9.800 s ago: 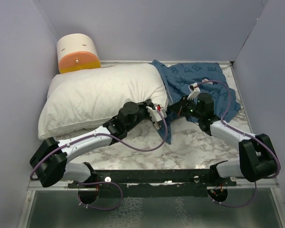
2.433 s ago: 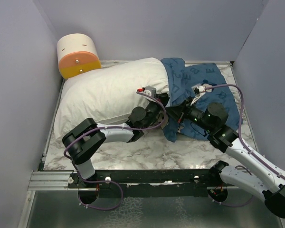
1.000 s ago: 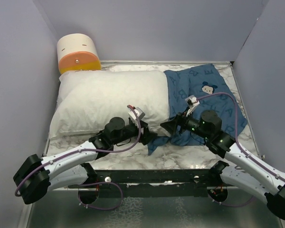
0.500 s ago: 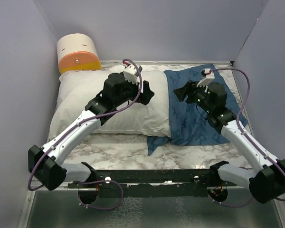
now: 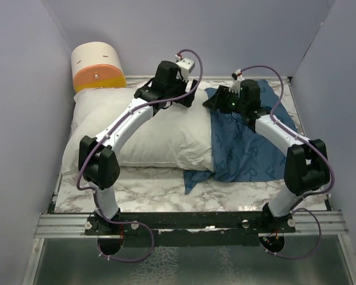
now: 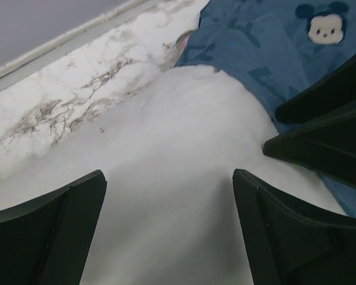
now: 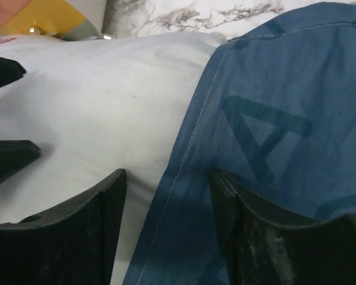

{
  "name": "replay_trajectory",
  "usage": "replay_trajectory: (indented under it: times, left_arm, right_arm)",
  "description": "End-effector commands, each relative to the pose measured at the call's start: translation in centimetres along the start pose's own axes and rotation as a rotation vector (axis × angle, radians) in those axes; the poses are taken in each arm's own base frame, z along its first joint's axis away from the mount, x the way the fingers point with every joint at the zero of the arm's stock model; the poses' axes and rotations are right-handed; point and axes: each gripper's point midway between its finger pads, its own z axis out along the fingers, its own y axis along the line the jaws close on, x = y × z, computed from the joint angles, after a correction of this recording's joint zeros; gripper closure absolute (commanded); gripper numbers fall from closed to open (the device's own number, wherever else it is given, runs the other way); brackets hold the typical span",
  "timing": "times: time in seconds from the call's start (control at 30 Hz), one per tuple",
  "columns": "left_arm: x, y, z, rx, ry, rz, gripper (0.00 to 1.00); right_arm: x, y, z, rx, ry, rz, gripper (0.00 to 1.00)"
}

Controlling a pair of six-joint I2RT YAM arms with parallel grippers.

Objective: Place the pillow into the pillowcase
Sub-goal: Stuff the pillow into the pillowcase.

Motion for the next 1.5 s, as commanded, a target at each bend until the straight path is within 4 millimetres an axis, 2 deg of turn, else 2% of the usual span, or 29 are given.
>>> replay_trajectory:
  times: [0.0,0.07,0.1,0.17,0.27,0.37,0.5,0.53,0.57,0.73,0.87,0.97,1.13,1.23,1.3,1.37,1.47]
  left_arm:
    - [5.3,1.5,1.9,-0.043,0.168,0.071,0.1]
    - [7.5,0.9,2.1,-0.011,0.192,0.059,0.14]
    - [8.2,0.5,2.0,0.007,0.192,0.05,0.2]
    - [9.9,0.1,1.7,0.036,0.208,0.033,0.38]
    - [12.1,-1.1,1.3,0.099,0.243,0.012,0.71]
    - [13.8,-2.5,0.7,0.175,0.273,-0.013,0.9]
    - [16.2,-4.6,-0.7,0.284,0.296,-0.055,0.97]
    - [15.9,-5.0,-1.4,0.3,0.278,-0.051,0.97]
    - [16.6,-5.4,-1.7,0.313,0.283,-0.046,0.98]
    - [17.3,-6.8,-2.3,0.37,0.273,-0.012,0.99]
    - [16.3,-7.8,-2.3,0.42,0.236,0.021,0.99]
    - [14.5,-8.5,-2.5,0.456,0.178,0.051,0.99]
    - [9.9,-9.4,-4.3,0.5,0.016,0.125,0.99]
    - [6.1,-9.8,-6.3,0.516,-0.129,0.204,1.0]
    - [4.0,-10.0,-7.8,0.525,-0.228,0.262,1.0]
    - [2.4,-10.3,-9.1,0.531,-0.318,0.315,1.0]
    - [1.1,-10.4,-10.0,0.529,-0.404,0.377,1.0]
  right_arm:
    - [0.6,0.0,1.5,-0.034,0.051,0.0,0.47]
    - [1.4,-0.9,1.8,-0.009,0.074,-0.011,0.61]
    - [1.7,-1.3,1.9,0.004,0.077,-0.015,0.69]
    - [1.9,-1.7,1.8,0.017,0.075,-0.023,0.8]
    - [1.2,-1.5,1.3,0.027,0.051,-0.039,0.89]
    - [0.1,-1.3,0.8,0.044,0.022,-0.06,0.95]
    - [-1.1,0.4,-0.3,-0.008,-0.02,-0.093,0.99]
    - [-1.3,1.0,-0.5,-0.037,-0.029,-0.095,0.99]
    - [-1.6,1.9,-0.8,-0.074,-0.04,-0.098,0.99]
    - [-2.2,5.8,-1.1,-0.243,-0.044,-0.091,0.99]
    - [-2.7,9.1,-0.2,-0.325,-0.036,-0.104,0.99]
    - [-3.9,10.9,1.0,-0.361,-0.041,-0.092,0.99]
    - [-7.7,14.0,1.9,-0.403,-0.091,-0.1,0.99]
    - [-9.0,15.4,1.8,-0.408,-0.116,-0.109,0.99]
    - [-9.0,14.6,2.2,-0.361,-0.12,-0.093,0.99]
    - [-7.9,12.6,3.1,-0.286,-0.101,-0.068,0.99]
    - [-4.6,8.9,5.4,-0.18,-0.023,-0.038,0.99]
